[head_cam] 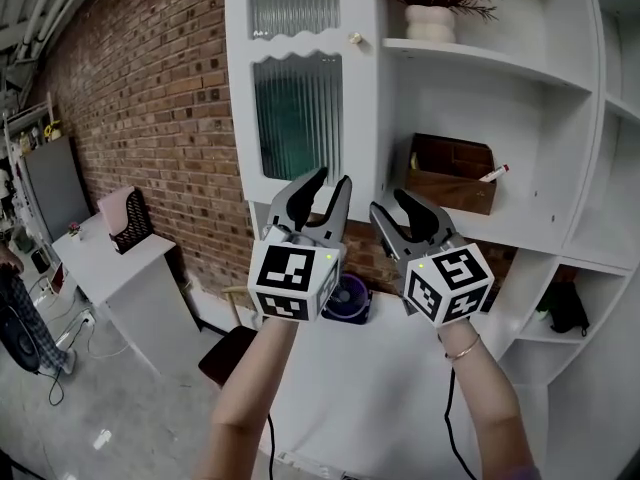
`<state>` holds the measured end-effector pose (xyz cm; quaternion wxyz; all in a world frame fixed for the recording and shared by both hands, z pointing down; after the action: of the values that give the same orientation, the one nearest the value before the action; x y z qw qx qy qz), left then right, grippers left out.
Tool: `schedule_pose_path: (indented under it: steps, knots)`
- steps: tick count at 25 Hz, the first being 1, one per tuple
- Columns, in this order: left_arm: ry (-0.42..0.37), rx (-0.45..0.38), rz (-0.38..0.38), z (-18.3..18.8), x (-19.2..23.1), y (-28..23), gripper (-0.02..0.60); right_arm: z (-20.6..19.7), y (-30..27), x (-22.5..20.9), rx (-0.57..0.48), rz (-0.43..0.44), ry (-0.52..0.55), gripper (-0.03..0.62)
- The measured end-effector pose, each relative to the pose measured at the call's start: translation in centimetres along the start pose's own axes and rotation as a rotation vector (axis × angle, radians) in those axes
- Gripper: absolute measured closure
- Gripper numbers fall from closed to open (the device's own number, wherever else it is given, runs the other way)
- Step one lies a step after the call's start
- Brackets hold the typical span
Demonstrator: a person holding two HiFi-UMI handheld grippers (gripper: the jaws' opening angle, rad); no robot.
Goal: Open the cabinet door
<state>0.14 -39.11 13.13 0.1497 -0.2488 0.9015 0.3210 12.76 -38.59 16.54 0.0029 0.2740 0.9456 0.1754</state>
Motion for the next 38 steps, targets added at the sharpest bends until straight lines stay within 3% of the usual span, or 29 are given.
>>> schedule_pose_path:
  steps: [16,26,32,38]
  knots:
    - [-0.125,-0.087,0.088,6.7,5.5,-10.4,0.472,3.8,-5.5,-2.5,-0.054,0.018,0.044,0.421]
    - [-0.228,-0.061,0.104,8.8,6.5,-14.8,0.463,5.1,-6.9,-3.0,-0.080,0.030,0.038,0.418]
    - [-0.245,-0.045,0.094,9.4,6.3,-16.4,0.462,5.0,-7.1,-3.4,-0.074,0.027,0.031,0.416]
    - [-0.207,-0.044,0.080,9.6,6.4,-17.2,0.469,4.5,-6.9,-3.9,-0.053,0.022,0.036,0.414]
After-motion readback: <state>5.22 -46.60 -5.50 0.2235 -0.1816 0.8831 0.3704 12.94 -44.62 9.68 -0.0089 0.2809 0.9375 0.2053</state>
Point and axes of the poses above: the fingertips, and each gripper's own axes: y backward along the fingers, x to its left, z out of its top, the point moved 5 cm from there along y, backward along the fingers, and after that the axes turned 12 degrees about -y, right-handed, at the moved point
